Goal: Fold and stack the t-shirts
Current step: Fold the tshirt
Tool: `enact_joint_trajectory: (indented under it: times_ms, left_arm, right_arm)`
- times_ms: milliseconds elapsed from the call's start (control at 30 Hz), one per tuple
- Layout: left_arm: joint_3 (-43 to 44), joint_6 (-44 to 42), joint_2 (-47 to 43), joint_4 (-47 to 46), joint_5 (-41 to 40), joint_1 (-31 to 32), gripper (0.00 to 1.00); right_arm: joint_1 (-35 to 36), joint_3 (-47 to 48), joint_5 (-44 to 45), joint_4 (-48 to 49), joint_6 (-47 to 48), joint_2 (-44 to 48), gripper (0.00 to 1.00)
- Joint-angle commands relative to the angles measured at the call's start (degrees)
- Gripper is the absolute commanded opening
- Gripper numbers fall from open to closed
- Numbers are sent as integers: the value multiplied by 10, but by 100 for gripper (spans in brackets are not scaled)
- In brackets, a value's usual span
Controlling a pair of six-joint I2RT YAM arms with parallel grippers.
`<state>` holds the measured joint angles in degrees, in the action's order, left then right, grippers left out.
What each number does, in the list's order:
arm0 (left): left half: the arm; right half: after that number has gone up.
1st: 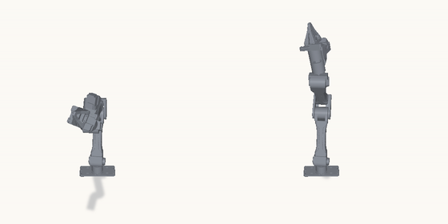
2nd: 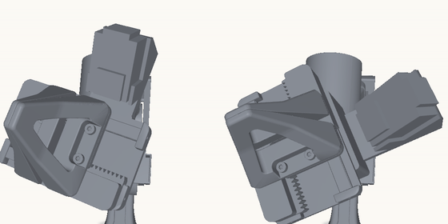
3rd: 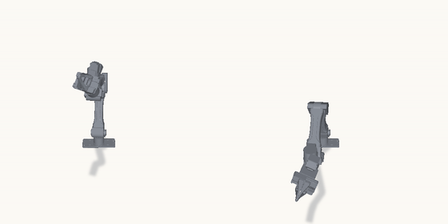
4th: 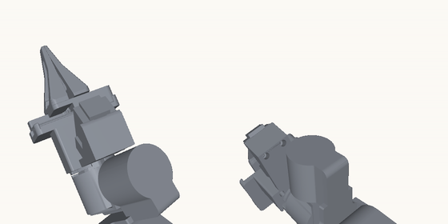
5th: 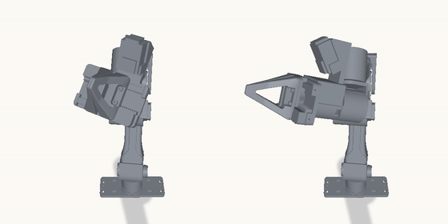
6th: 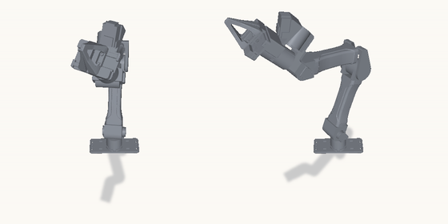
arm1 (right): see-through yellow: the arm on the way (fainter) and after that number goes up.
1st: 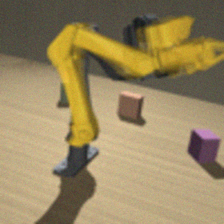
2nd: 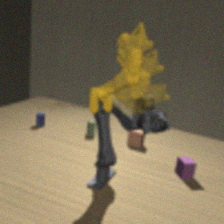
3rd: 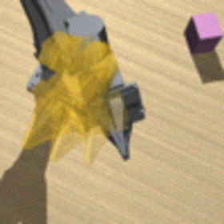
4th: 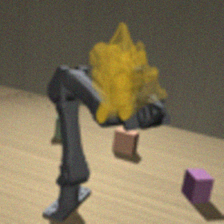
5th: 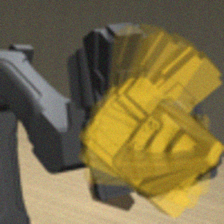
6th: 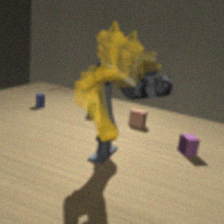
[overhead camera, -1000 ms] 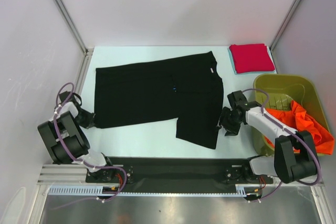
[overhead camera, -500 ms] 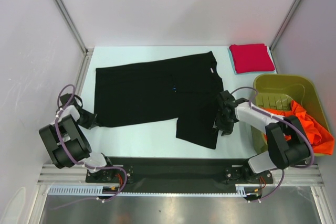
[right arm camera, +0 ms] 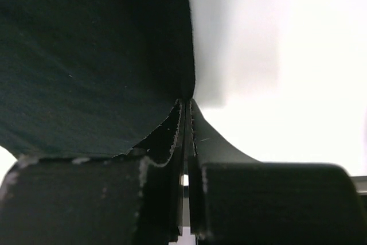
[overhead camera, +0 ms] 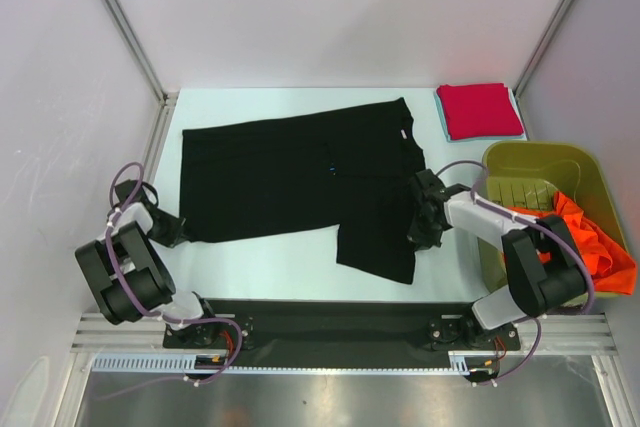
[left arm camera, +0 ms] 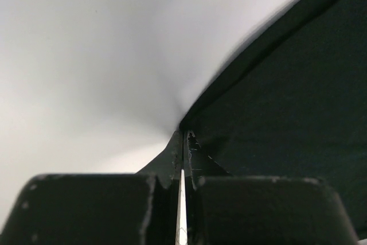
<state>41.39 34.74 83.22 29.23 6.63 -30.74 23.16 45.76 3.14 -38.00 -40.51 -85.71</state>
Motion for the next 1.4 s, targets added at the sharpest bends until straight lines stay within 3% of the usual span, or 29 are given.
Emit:
enact_joint_trajectory:
  times_ms: [0, 267, 467, 733, 1000, 1367]
  left_arm:
    - [-18, 9, -16, 38, -22, 0, 0]
    - [-23, 9, -61, 74, -30, 0, 0]
    - [-13, 12, -75, 85, -39, -1, 0]
    - [52, 6, -83, 72, -26, 0, 1]
    - [166, 21, 21, 33, 7, 0, 0]
    - [271, 43, 153, 14, 48, 44, 0]
  right_arm:
    - [-2, -20, 55, -8, 0, 36, 0]
    - [-38, -17, 3, -31, 36, 183, 0]
    - [-72, 52, -41, -28, 64, 151, 0]
    - [-89, 157, -77, 8, 108, 47, 0]
    - [-109, 368, -94, -10, 149, -144, 0]
    - [-150, 646, -110, -47, 151, -313, 0]
